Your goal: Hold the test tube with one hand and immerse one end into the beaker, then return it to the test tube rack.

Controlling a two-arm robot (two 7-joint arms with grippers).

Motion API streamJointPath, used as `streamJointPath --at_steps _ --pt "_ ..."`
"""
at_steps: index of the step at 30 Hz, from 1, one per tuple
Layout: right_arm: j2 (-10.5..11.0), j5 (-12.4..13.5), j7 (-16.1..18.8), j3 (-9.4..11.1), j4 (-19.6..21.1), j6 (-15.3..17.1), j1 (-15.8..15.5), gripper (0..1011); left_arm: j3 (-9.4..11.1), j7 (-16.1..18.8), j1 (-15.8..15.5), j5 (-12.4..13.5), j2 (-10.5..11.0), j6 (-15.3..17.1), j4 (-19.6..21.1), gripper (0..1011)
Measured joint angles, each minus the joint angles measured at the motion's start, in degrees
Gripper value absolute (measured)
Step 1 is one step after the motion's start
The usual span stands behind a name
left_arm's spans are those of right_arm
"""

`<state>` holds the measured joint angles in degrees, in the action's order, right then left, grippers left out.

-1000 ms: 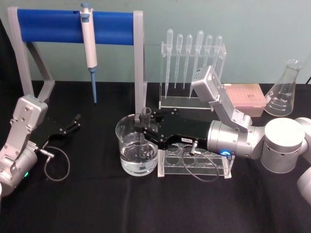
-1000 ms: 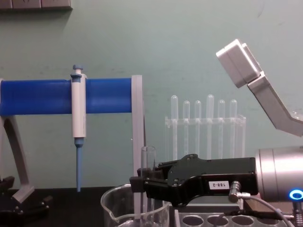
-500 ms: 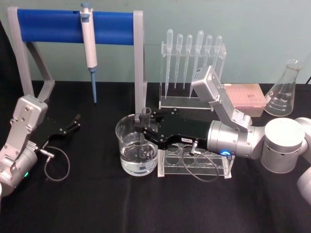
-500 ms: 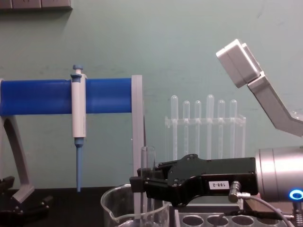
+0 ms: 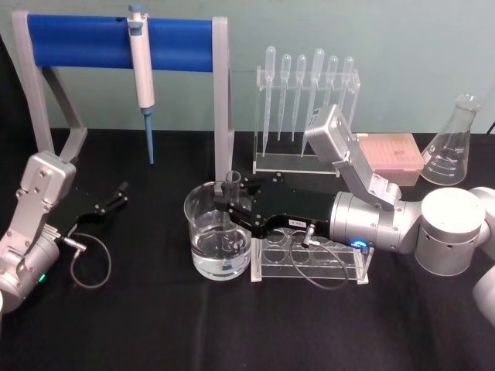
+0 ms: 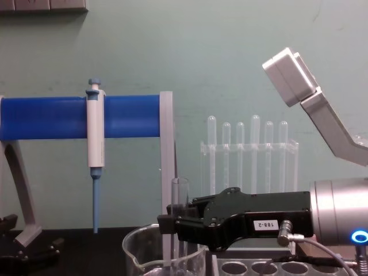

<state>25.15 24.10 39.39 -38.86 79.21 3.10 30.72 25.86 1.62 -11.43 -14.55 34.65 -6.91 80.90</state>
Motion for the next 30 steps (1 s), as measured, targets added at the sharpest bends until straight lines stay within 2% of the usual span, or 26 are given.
streamJointPath --at_steps 15,23,30 --pt "-0.03 0.14 0.06 0.43 0.79 0.05 0.12 236 0.0 0.0 0.0 0.01 0.0 0.0 0.0 1000" --pt "0.71 1.65 0.04 1.9 3.64 1.42 0.53 235 0.0 0.0 0.0 0.0 0.0 0.0 0.0 1000" --pt "2.7 3.99 0.03 3.46 8.44 3.2 0.94 235 0.0 0.0 0.0 0.0 0.0 0.0 0.0 1000"
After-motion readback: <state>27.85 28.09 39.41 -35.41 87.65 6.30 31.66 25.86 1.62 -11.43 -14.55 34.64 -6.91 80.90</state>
